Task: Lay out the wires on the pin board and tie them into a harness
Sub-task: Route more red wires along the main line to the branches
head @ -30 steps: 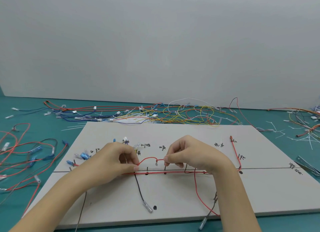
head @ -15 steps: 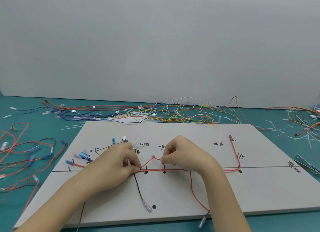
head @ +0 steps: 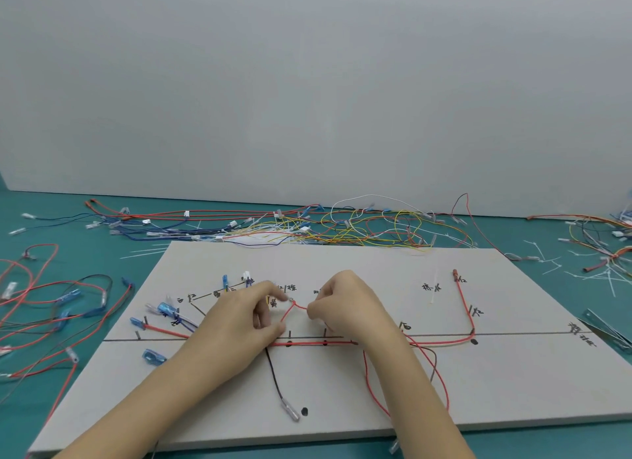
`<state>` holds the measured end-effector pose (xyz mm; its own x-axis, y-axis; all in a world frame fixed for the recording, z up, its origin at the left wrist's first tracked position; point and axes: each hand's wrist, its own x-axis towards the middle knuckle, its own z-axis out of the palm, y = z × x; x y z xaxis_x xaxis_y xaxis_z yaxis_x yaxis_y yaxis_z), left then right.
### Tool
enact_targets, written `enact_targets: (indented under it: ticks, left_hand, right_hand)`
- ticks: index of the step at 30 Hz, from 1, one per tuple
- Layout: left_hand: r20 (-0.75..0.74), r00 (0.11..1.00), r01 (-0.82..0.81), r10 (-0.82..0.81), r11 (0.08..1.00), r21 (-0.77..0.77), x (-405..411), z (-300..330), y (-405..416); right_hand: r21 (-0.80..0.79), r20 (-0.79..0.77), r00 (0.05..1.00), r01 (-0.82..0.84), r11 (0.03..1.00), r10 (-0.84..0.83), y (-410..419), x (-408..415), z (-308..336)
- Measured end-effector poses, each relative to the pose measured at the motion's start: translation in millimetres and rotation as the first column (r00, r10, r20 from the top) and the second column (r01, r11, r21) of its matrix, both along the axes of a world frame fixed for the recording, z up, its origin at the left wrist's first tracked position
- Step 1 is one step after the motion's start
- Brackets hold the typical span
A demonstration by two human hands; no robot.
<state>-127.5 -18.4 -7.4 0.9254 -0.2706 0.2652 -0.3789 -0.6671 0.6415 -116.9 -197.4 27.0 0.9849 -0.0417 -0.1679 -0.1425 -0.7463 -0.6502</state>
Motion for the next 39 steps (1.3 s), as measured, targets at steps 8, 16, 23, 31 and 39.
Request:
enact_targets:
  ticks: [8,16,23,31,39]
  left_hand:
    - [0.026,0.997,0.071,-0.071,0.997,-0.011,-2.1,-1.0,-8.1]
    - [-0.091,0.996,-0.012,-0.01,0.969,-0.247,0.5,-1.2,-9.3]
    - [-0.183,0.981,-0.008,-0.065,0.928,-0.372,0.7,1.1,-9.8]
    - [-0.141,0.988,0.015,-0.067,0.94,-0.34,0.7,0.0,-10.4]
    - [-0.039,0.997,0.061,-0.068,0.986,-0.157,2.2,2.2,-7.4]
  right_hand:
    - [0.296,-0.025,1.0,-0.007,0.955,0.015,-5.1,-0.3,6.1]
    - [0.425,-0.126,0.978,-0.096,0.9,0.164,-0.8,-9.4,11.9]
    - [0.472,-0.169,0.96,-0.119,0.874,0.222,-0.5,-10.5,10.5]
    - [0.429,-0.103,0.98,-0.11,0.897,0.17,4.0,-9.7,5.7]
    - [0.298,-0.095,0.987,-0.098,0.95,0.131,2.7,-8.3,2.7]
